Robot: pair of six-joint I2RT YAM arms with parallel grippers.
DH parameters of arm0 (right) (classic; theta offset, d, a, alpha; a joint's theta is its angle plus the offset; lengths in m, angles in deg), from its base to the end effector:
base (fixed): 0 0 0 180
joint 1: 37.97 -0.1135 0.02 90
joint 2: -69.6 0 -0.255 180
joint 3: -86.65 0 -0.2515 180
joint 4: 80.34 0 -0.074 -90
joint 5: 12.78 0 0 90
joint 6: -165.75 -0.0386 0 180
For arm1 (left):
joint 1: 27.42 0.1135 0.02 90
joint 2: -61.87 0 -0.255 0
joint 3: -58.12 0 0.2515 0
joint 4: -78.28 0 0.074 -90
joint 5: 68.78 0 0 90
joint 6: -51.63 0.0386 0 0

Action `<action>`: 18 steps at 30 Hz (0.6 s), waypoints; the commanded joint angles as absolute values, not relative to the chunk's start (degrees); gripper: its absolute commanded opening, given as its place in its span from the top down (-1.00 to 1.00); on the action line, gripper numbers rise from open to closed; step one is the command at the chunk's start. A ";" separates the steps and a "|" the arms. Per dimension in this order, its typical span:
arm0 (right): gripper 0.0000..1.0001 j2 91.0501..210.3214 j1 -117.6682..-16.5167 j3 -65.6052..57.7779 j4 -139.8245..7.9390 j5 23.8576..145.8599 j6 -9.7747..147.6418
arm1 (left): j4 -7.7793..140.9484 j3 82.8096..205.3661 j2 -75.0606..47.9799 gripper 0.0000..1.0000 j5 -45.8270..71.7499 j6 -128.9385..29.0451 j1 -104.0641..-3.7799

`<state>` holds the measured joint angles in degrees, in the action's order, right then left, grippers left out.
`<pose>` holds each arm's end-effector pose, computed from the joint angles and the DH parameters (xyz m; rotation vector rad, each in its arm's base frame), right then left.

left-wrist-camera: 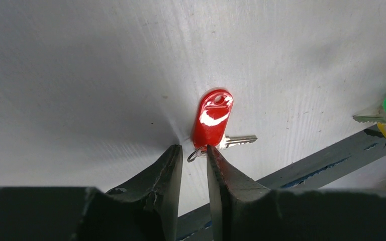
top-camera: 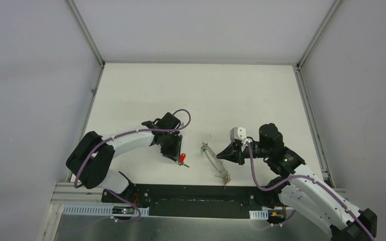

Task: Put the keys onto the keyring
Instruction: Pick up the key from the center of the board.

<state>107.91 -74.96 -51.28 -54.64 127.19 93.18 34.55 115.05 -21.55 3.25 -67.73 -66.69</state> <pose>0.1120 0.1214 0.2511 -1.3750 1.3906 1.0706 0.1886 -0.1696 0.1505 0.3366 2.9391 -0.6769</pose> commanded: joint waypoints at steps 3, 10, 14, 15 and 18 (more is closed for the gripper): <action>1.00 108.07 -74.78 -48.35 -57.87 128.70 92.20 | 34.72 113.80 -19.98 0.52 3.32 -66.45 -66.18; 1.00 108.19 -74.81 -48.35 -58.07 128.72 92.08 | 35.17 113.84 -20.17 0.67 2.13 -66.14 -66.18; 1.00 108.00 -74.87 -48.43 -58.03 128.66 92.01 | 35.61 113.71 -20.33 0.81 1.03 -65.80 -66.18; 1.00 107.97 -74.85 -48.48 -58.09 128.64 92.01 | 35.73 113.64 -20.25 0.83 0.78 -65.72 -66.18; 1.00 108.01 -74.78 -48.44 -58.02 128.63 92.01 | 35.98 113.71 -19.80 0.98 0.28 -65.45 -66.18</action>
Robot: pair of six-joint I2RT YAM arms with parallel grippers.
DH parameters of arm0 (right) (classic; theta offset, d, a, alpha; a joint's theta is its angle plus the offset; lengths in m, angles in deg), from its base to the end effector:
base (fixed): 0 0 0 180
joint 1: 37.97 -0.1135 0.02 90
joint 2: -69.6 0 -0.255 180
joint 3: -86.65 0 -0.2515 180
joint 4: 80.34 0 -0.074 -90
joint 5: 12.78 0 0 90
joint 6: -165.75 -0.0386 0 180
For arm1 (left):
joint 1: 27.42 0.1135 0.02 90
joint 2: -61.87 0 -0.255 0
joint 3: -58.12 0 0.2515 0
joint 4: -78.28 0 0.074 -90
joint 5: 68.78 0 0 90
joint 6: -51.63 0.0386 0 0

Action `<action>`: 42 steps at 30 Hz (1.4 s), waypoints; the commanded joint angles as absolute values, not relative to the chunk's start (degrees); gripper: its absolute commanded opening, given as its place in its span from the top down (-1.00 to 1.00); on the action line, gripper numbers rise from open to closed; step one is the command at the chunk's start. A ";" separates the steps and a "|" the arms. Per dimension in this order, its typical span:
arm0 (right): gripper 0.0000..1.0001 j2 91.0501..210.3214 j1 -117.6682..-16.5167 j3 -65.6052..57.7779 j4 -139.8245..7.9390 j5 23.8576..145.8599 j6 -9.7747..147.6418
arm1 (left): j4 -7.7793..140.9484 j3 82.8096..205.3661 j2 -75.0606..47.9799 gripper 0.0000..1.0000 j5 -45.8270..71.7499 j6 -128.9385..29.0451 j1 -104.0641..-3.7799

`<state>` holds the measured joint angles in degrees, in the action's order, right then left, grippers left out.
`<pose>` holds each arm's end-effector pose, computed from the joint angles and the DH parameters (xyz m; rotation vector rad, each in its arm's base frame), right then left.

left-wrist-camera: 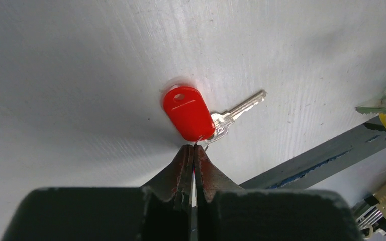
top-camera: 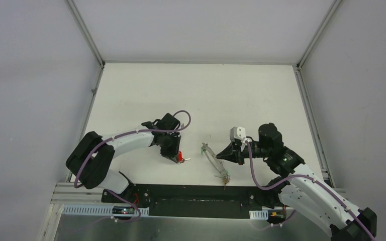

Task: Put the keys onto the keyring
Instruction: Pick up the key from the center of the board.

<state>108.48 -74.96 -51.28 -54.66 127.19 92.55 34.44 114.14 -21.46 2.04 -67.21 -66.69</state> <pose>0.1131 0.1222 0.2498 -1.3701 1.4093 1.0808 0.1852 -0.1678 0.1469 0.3538 2.9573 -0.6935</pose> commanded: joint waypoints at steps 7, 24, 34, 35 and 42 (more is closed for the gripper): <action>1.00 107.84 -74.91 -47.98 -58.06 128.72 91.95 | 35.83 114.48 -15.50 1.00 -0.30 -64.53 -66.18; 1.00 113.41 -74.88 -40.78 -57.10 130.72 83.50 | 25.54 126.82 4.67 1.00 10.88 -54.30 -66.18; 1.00 114.20 -74.87 -37.44 -49.17 130.55 91.42 | 25.03 137.59 8.84 1.00 8.63 -43.63 -66.18; 1.00 114.60 -74.87 -37.12 -48.61 131.51 92.35 | 25.02 139.01 8.92 1.00 8.18 -42.99 -66.18; 1.00 119.92 -76.33 -32.97 -42.52 135.32 99.98 | 27.47 146.02 8.29 1.00 2.85 -38.90 -66.18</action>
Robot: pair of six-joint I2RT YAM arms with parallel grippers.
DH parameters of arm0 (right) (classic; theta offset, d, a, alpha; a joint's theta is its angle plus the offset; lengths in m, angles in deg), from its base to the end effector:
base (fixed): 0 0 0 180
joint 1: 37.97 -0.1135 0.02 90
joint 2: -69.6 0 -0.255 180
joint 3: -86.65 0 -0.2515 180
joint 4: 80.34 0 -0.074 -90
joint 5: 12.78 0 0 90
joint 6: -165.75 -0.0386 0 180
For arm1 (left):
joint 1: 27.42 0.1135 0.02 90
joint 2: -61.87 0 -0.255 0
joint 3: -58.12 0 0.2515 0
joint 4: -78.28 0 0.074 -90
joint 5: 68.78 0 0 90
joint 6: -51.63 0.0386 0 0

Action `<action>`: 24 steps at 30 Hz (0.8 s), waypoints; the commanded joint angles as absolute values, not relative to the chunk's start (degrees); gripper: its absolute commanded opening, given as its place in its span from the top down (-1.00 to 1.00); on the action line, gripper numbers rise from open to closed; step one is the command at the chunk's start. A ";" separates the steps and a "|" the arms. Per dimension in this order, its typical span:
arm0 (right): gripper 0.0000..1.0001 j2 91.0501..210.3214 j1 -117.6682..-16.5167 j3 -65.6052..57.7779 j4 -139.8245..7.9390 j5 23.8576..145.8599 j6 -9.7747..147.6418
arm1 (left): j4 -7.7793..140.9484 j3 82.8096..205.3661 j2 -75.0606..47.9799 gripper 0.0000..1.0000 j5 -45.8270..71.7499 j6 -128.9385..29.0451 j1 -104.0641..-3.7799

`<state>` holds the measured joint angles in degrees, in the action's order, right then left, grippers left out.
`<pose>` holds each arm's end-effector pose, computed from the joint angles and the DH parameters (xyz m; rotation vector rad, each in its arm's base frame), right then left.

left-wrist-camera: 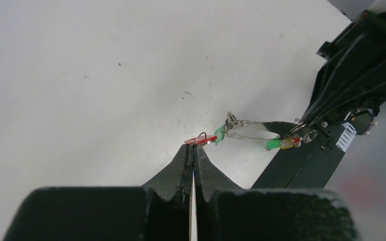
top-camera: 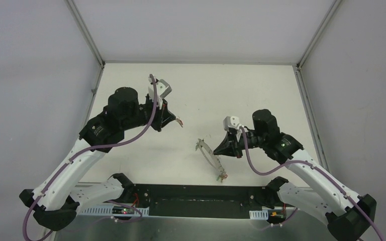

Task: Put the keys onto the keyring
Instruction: Pick up the key from the center of the board.

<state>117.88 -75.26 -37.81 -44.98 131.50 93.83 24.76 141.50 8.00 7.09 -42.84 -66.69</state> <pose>0.1281 0.1370 0.2901 -1.4319 1.4433 1.1767 0.1414 -0.1278 0.3980 0.7689 1.9031 -0.7302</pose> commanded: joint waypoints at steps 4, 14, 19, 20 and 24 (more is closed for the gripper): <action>1.00 122.89 -78.89 -30.02 -38.60 134.30 103.91 | 29.47 148.70 6.45 1.00 -2.01 -38.18 -66.26; 1.00 124.27 -82.60 -27.68 -39.32 133.52 106.49 | 32.82 149.80 2.71 1.00 -5.50 -41.00 -71.04; 1.00 123.27 -82.82 -27.95 -40.07 132.63 106.33 | 32.71 150.05 2.81 1.00 -0.81 -41.02 -78.09; 1.00 123.03 -82.98 -28.00 -40.15 132.52 106.28 | 32.49 150.05 3.02 1.00 -0.08 -41.84 -79.00; 1.00 122.61 -83.12 -28.03 -40.07 132.68 106.25 | 29.74 150.18 4.06 1.00 2.25 -46.32 -80.62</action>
<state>124.52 -82.65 -30.60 -36.78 131.50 104.79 29.80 148.06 2.12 -1.41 -42.03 -79.50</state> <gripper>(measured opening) 0.004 0.008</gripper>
